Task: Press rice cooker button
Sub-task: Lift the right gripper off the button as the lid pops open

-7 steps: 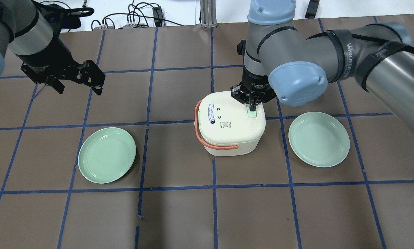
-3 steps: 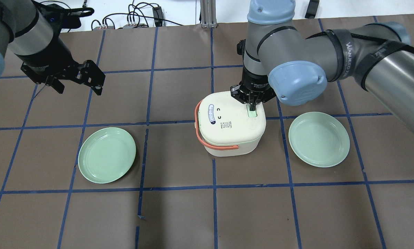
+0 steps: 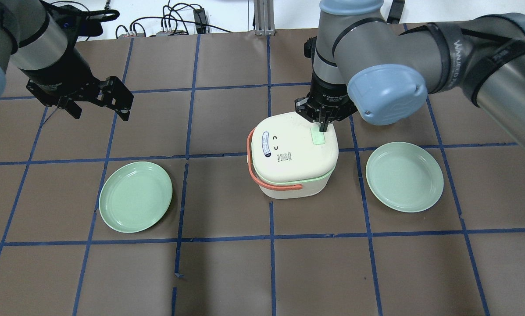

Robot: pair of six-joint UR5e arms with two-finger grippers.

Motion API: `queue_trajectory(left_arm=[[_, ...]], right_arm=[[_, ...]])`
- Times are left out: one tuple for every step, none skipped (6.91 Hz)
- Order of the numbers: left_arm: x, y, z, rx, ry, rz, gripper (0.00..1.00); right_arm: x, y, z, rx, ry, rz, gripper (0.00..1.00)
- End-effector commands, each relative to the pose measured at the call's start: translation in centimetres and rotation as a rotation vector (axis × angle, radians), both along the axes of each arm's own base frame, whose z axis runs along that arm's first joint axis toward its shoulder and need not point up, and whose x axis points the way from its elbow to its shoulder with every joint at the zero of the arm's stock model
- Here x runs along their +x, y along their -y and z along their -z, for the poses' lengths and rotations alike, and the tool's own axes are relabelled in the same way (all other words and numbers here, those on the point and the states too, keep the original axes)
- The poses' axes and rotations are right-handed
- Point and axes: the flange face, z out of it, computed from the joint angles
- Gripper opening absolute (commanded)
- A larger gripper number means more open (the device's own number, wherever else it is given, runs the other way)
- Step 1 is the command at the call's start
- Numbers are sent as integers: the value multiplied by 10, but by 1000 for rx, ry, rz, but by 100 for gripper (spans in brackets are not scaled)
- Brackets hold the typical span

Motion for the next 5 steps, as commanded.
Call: queue_trajectory(left_arm=[[0, 0, 0, 0, 1, 0, 100], [0, 0, 0, 0, -1, 0, 100], [0, 0, 0, 0, 1, 0, 100], [0, 0, 0, 0, 1, 0, 100], [0, 0, 0, 0, -1, 0, 100]], right_arm=[[-27, 10, -69, 29, -4, 7, 12], [-43, 12, -98, 24, -3, -43, 27], [-54, 1, -118, 21, -2, -36, 76], [-52, -14, -134, -7, 4, -34, 100], [-55, -19, -130, 3, 8, -20, 100]])
